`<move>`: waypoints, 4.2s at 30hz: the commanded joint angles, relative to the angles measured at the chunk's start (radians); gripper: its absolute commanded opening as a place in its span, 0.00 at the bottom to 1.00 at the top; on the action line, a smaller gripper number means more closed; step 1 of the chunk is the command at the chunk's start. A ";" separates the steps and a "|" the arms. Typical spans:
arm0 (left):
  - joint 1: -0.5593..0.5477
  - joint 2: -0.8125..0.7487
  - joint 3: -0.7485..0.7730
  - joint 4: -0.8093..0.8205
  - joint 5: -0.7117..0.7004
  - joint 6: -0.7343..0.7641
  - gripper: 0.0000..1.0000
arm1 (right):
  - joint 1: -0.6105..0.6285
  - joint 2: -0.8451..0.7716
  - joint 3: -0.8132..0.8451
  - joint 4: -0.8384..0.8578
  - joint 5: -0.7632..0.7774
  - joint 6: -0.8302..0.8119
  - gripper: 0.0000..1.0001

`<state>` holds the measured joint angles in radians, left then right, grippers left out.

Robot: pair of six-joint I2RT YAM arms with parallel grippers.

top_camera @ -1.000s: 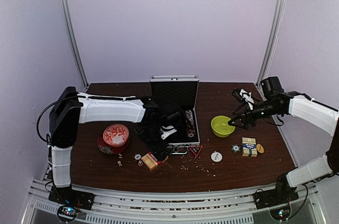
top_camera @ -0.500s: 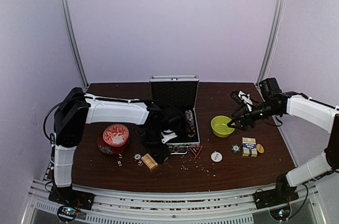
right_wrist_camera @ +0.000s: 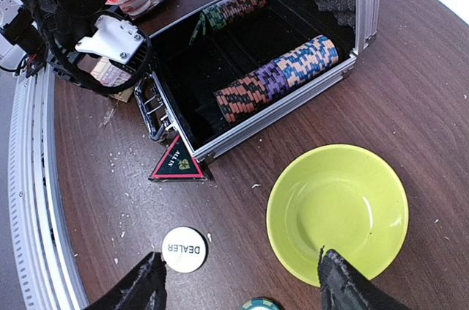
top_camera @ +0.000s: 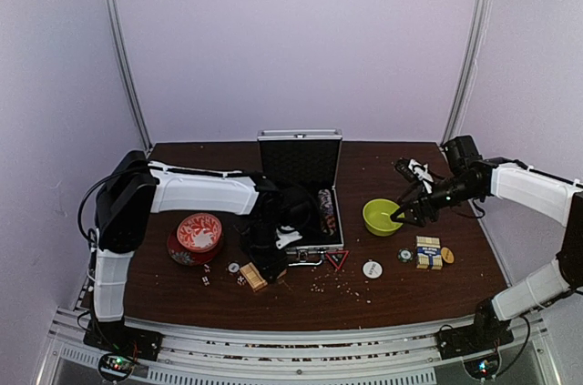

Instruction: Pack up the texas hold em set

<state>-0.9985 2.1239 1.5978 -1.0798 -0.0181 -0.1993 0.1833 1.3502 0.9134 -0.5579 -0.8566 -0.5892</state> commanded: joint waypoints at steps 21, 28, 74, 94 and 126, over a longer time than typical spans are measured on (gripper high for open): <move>-0.059 -0.066 0.271 0.156 -0.526 0.346 0.62 | -0.002 0.030 0.015 -0.010 -0.014 -0.006 0.71; -0.005 -0.012 0.287 0.366 -0.619 0.507 0.63 | -0.002 0.032 0.010 -0.003 -0.005 0.009 0.71; 0.105 0.227 0.268 0.602 -0.377 0.873 0.67 | -0.002 0.038 -0.010 0.007 0.028 0.016 0.72; 0.106 0.156 0.289 0.542 -0.382 0.840 0.80 | -0.002 0.055 -0.006 -0.004 0.025 0.009 0.72; 0.172 0.274 0.442 0.634 -0.444 0.575 0.07 | -0.002 0.064 -0.002 0.000 0.042 0.010 0.72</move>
<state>-0.8433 2.3859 2.0056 -0.4942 -0.4915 0.4118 0.1833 1.4139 0.9115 -0.5575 -0.8288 -0.5774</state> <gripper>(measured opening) 0.074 0.718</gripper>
